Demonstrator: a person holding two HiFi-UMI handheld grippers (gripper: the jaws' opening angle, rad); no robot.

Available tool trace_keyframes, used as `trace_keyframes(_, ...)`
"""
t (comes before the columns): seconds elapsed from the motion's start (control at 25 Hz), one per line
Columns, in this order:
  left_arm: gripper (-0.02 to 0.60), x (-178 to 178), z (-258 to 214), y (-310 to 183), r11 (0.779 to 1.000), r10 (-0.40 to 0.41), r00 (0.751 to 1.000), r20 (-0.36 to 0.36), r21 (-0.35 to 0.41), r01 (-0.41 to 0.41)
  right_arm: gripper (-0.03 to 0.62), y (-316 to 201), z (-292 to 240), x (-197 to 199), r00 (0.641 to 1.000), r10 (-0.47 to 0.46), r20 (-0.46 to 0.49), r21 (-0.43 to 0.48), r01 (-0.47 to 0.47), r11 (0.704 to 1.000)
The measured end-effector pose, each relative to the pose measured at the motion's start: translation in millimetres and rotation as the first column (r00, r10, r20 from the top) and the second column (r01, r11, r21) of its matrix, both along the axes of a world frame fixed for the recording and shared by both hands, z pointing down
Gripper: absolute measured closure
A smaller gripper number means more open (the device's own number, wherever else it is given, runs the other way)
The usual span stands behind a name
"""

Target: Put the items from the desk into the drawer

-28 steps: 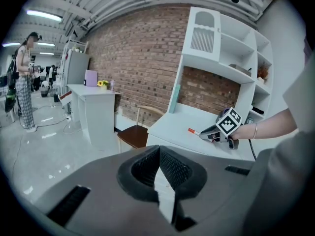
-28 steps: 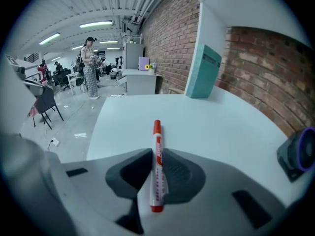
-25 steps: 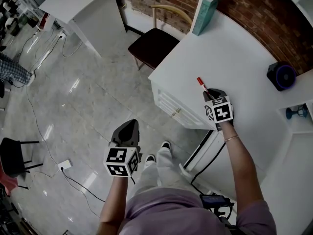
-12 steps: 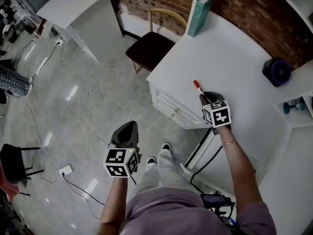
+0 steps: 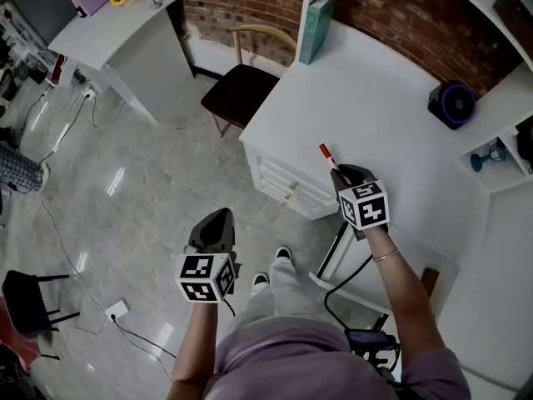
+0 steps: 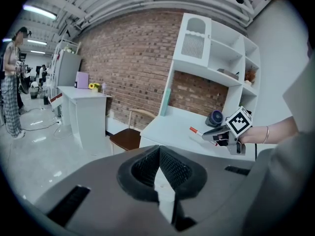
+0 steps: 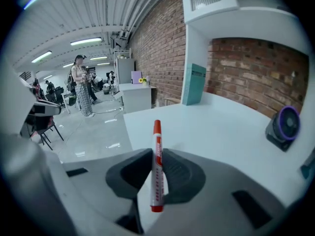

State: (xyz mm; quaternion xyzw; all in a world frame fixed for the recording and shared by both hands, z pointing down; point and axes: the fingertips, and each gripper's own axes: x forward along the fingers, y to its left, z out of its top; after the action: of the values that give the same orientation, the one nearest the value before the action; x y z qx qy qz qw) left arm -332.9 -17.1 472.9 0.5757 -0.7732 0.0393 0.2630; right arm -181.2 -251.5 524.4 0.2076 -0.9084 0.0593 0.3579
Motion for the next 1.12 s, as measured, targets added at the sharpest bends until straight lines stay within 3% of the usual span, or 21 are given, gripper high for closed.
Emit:
trace_keyframes(0.64, 0.581, 26, -5, 13, 0.989, 0.148, 0.989, 0.002, 0.018, -0.148, 0.523, 71, -13, 59, 0.990, 0.135, 0.036, -0.030, -0.134, 0.991)
trace_keyframes(1.12, 0.581, 49, -4, 17, 0.967, 0.253, 0.968, -0.010, 0.027, -0.252, 0.523, 113, -19, 112, 0.957, 0.285, 0.056, -0.055, -0.282, 0.958)
